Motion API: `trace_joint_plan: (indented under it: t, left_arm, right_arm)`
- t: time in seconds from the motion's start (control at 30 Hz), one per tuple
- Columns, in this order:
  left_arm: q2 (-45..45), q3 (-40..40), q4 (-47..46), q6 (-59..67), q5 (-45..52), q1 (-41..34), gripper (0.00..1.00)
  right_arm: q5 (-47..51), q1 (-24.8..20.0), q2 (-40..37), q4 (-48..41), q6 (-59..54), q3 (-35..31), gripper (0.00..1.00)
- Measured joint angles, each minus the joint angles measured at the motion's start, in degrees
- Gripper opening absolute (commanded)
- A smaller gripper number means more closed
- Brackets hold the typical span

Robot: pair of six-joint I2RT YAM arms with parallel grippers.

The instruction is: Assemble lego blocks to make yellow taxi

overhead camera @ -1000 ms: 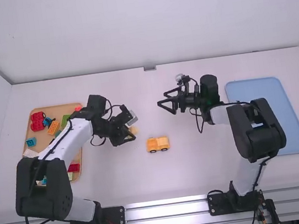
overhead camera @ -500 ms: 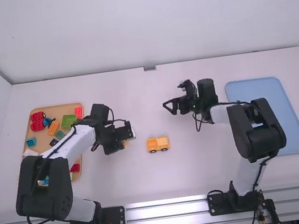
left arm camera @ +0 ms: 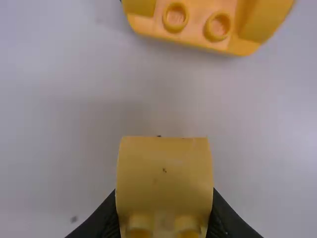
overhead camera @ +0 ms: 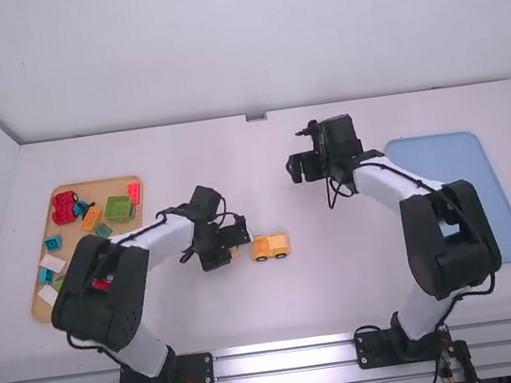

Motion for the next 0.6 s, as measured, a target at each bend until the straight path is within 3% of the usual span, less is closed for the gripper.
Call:
trace_joint_plan:
  t: [0.17, 0.43, 0.6]
  left_arm:
    - [2.38, 5.92, -1.57, -19.43, -1.46, -0.15, 0.02]
    - [2.38, 14.19, -9.64, -64.63, -8.46, -0.26, 0.02]
    - [2.38, 15.61, -23.56, -98.6, -14.51, -0.24, 0.02]
  right_arm:
    - [1.25, -0.59, 0.02, 0.81, -0.04, 0.0, 0.99]
    - [1.38, -3.34, 0.0, 0.9, 0.02, 0.0, 0.99]
    - [1.38, -3.96, 0.0, 0.39, 0.04, 0.0, 0.99]
